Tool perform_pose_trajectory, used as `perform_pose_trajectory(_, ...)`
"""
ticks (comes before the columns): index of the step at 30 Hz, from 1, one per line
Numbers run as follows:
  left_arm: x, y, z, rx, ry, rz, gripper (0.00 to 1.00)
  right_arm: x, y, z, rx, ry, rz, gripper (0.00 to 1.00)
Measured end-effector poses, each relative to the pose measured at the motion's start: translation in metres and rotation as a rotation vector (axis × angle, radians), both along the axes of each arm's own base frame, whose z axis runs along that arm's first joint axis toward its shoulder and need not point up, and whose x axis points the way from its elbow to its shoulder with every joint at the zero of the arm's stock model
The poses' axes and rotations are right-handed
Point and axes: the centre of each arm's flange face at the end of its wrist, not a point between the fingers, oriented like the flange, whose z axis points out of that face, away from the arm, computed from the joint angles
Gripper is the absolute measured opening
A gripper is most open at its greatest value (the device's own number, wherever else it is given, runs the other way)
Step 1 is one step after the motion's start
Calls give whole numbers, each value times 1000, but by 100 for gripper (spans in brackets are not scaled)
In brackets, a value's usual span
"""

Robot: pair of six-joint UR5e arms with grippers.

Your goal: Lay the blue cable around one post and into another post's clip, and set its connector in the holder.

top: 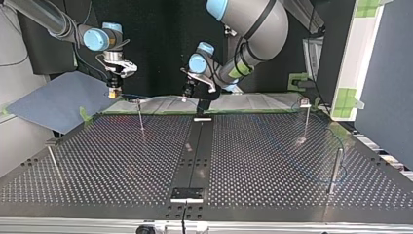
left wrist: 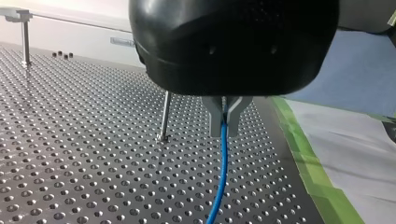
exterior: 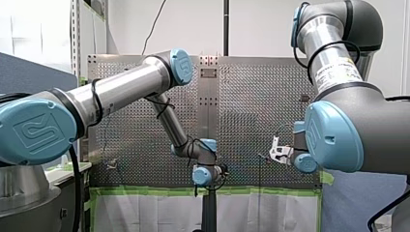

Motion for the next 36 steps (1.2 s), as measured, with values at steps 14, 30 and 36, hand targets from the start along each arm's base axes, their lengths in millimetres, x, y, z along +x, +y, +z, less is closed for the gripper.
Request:
perform_pose_trajectory(14, -16, -32, 13, 80, 0, 19, 4, -25, 2, -8, 87, 23, -112, 0)
perform_pose_trajectory(30, -60, -93, 36, 93, -41, 28, 4, -39, 1, -18, 99, 48, -121, 0)
perform_pose_trajectory(36, -62, -94, 36, 92, -42, 32, 4, -37, 2, -33, 84, 51, -76, 0)
